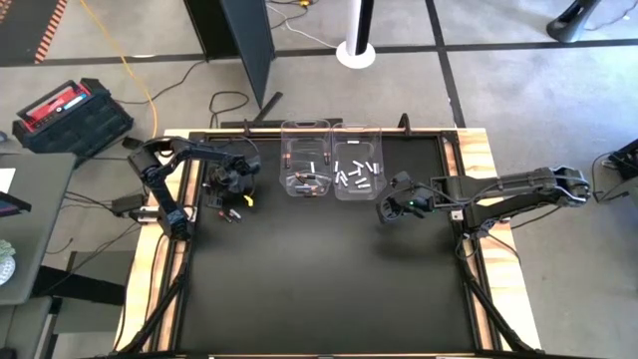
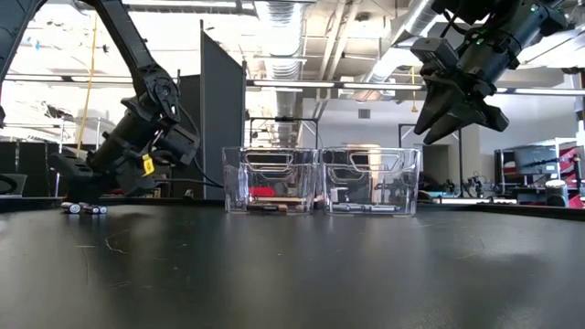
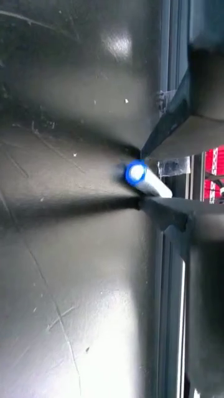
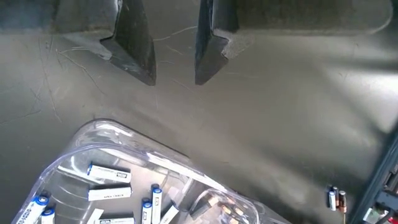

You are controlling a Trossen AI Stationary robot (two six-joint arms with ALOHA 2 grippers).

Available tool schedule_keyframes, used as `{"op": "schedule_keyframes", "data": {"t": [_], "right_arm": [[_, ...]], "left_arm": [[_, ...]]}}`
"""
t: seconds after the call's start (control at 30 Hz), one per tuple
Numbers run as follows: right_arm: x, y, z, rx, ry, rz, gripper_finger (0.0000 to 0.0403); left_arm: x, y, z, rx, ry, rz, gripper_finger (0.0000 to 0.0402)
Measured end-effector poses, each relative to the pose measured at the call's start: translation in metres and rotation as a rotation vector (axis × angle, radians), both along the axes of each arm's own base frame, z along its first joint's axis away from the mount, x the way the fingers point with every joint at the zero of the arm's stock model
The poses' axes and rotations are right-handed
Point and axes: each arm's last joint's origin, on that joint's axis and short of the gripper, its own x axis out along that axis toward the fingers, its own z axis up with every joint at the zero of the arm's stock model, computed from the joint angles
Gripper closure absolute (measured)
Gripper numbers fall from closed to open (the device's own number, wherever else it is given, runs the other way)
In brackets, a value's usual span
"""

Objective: Sort batteries
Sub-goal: Put the white battery into the right transparent bin

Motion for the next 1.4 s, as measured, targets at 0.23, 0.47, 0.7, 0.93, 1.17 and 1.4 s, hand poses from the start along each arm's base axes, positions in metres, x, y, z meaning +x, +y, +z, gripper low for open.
{"op": "schedule_keyframes", "data": {"t": [0.23, 0.47, 0.7, 0.93, 1.17, 1.4], "right_arm": [[0.0, 0.0, 0.0, -0.005, 0.002, 0.006, 0.0276], [0.0, 0.0, 0.0, -0.006, 0.003, 0.008, 0.0276], [0.0, 0.0, 0.0, -0.015, 0.006, 0.017, 0.0276], [0.0, 0.0, 0.0, -0.015, 0.006, 0.018, 0.0276], [0.0, 0.0, 0.0, -0.012, 0.004, 0.014, 0.0276], [0.0, 0.0, 0.0, -0.015, 0.005, 0.017, 0.0276]], "left_arm": [[0.001, -0.001, 0.0, -0.003, 0.005, -0.004, 0.0369], [0.008, -0.004, 0.003, 0.017, -0.004, 0.014, 0.0369], [0.02, -0.004, 0.011, 0.049, -0.036, 0.03, 0.0371], [0.034, 0.0, 0.028, 0.043, -0.143, 0.139, 0.037], [0.044, 0.006, 0.068, 0.111, -0.303, 0.197, 0.0371], [0.045, 0.011, 0.128, 0.203, -0.539, 0.341, 0.0369]]}}
